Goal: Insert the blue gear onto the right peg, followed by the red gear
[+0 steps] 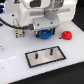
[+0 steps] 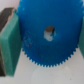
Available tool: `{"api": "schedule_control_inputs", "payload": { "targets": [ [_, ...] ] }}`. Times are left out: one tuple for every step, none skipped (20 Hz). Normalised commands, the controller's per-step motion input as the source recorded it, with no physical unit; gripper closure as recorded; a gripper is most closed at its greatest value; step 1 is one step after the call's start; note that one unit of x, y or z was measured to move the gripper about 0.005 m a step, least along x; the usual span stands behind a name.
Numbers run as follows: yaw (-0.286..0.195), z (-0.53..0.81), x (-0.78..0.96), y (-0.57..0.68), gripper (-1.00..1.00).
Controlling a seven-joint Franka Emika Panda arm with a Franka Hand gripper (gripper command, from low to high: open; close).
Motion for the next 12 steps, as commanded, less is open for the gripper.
{"api": "schedule_control_inputs", "payload": {
  "targets": [
    [0.0,0.45,0.38,0.0,1.0],
    [0.0,0.49,0.42,0.0,1.0],
    [0.0,0.46,0.44,0.0,1.0],
    [0.0,0.44,0.48,0.0,1.0],
    [0.0,0.45,0.53,-0.02,1.0],
    [0.0,0.42,0.55,-0.03,1.0],
    [0.0,0.45,0.53,-0.02,1.0],
    [0.0,0.45,0.56,-0.04,1.0],
    [0.0,0.42,0.56,-0.03,1.0],
    [0.0,0.42,0.57,-0.04,1.0],
    [0.0,0.43,0.58,-0.04,1.0],
    [0.0,0.42,0.61,-0.03,1.0]
  ]
}}
